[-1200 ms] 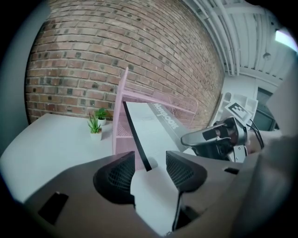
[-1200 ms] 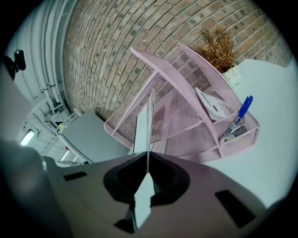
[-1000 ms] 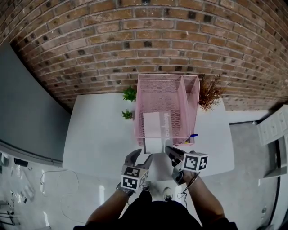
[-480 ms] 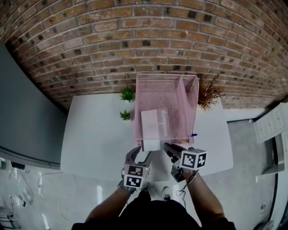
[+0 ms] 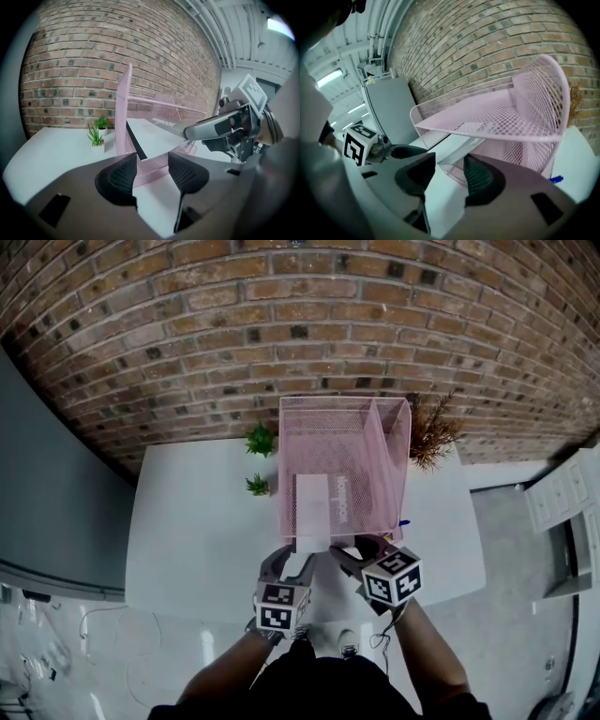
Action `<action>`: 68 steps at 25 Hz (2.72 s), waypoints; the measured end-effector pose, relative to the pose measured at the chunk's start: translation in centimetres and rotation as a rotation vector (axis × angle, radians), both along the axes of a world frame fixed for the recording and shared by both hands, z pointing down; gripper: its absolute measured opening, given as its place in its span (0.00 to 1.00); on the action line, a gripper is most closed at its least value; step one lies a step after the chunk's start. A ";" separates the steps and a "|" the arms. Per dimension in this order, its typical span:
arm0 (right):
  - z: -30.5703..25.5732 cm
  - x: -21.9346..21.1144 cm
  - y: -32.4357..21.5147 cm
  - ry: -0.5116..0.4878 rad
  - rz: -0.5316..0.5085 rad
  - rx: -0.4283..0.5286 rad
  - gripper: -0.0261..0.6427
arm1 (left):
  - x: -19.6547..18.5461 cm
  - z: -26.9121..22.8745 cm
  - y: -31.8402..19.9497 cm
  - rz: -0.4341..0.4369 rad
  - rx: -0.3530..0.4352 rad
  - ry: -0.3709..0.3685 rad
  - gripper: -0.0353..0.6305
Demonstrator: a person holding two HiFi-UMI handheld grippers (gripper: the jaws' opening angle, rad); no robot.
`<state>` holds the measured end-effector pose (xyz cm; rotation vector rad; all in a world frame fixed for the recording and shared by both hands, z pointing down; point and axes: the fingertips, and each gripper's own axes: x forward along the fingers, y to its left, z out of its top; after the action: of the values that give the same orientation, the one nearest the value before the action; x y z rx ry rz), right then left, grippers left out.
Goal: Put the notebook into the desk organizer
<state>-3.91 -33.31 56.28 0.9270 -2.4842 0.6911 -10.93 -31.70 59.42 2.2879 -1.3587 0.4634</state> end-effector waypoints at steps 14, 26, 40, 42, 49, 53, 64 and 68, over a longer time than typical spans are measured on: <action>0.8 0.3 -1.4 0.259 0.031 0.188 0.36 | 0.0 -0.7 0.0 0.000 0.005 0.034 0.37; 1.1 0.7 -1.7 0.232 0.070 0.120 0.47 | 0.7 -1.0 1.1 0.013 0.010 0.035 0.37; 1.2 1.4 -0.9 0.180 0.035 0.068 0.54 | 3.9 -4.0 0.9 0.173 0.116 0.126 0.32; 1.2 1.7 -1.0 0.180 0.040 0.069 0.53 | 4.2 -4.0 0.6 0.192 0.134 0.113 0.32; 1.6 2.3 -1.0 0.213 0.040 0.078 0.47 | 4.7 -2.7 -0.5 0.215 0.105 0.076 0.32; 1.6 2.2 -0.8 0.174 0.043 0.055 0.50 | 4.1 -2.3 -1.5 0.184 0.089 0.064 0.31; 1.0 3.5 0.4 0.154 0.037 0.058 0.52 | 4.2 -2.6 -2.5 0.116 0.089 0.048 0.31; 0.3 4.4 1.1 0.136 0.021 0.068 0.52 | 4.6 -3.5 -1.6 0.090 0.109 0.043 0.31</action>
<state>0.51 -32.23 56.62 0.9923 -2.3941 0.5353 -6.31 -33.34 55.91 2.4410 -1.2930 0.3748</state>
